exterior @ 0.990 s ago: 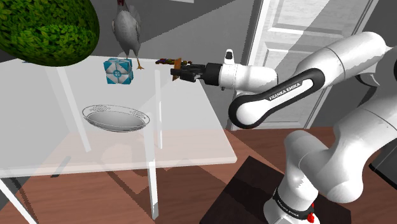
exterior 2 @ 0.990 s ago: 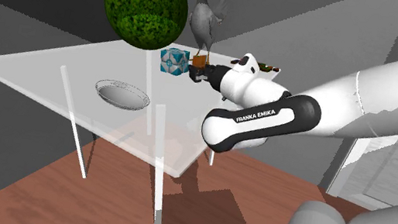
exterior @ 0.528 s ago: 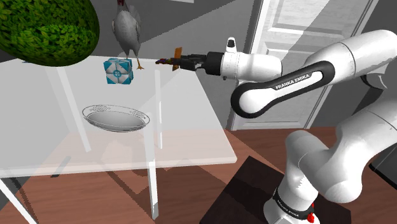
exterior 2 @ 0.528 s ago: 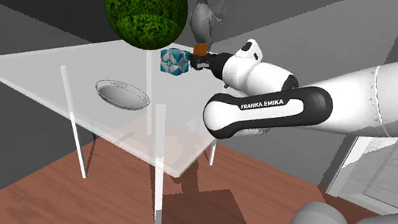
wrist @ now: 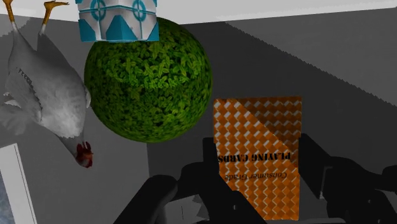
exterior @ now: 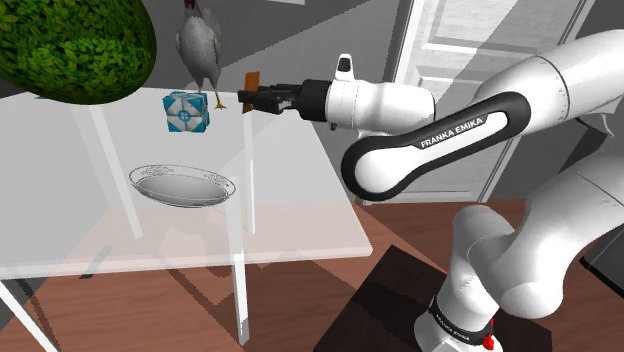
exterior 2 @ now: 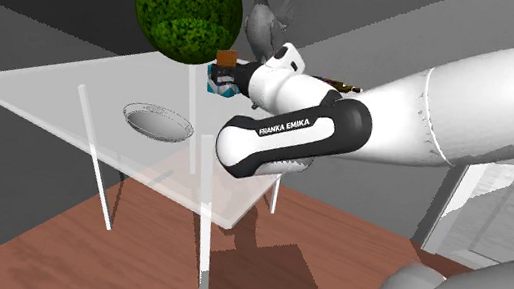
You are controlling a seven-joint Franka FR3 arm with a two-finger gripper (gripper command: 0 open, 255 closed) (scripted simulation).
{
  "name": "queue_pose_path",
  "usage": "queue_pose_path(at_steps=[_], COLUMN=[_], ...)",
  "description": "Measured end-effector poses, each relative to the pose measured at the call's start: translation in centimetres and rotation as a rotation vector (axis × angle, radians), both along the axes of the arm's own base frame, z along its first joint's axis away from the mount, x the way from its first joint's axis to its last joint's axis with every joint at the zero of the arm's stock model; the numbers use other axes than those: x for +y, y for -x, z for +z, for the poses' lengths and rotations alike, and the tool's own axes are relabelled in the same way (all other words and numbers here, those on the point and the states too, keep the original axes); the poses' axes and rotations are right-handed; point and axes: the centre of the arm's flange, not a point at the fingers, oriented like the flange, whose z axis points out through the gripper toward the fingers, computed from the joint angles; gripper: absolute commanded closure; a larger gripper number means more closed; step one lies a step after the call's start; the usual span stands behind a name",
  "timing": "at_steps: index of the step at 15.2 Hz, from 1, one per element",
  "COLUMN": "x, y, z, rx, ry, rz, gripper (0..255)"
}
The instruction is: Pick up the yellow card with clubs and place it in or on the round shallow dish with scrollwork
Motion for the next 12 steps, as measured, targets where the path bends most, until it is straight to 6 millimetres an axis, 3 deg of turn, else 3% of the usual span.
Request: queue_pose_path(at_steps=[10, 12], x=[13.3, 15.2], y=[0.6, 0.9], z=[-0.2, 0.0], rx=[-0.001, -0.001], ry=[-0.004, -0.003], rz=[0.001, 0.001], gripper=[255, 255])
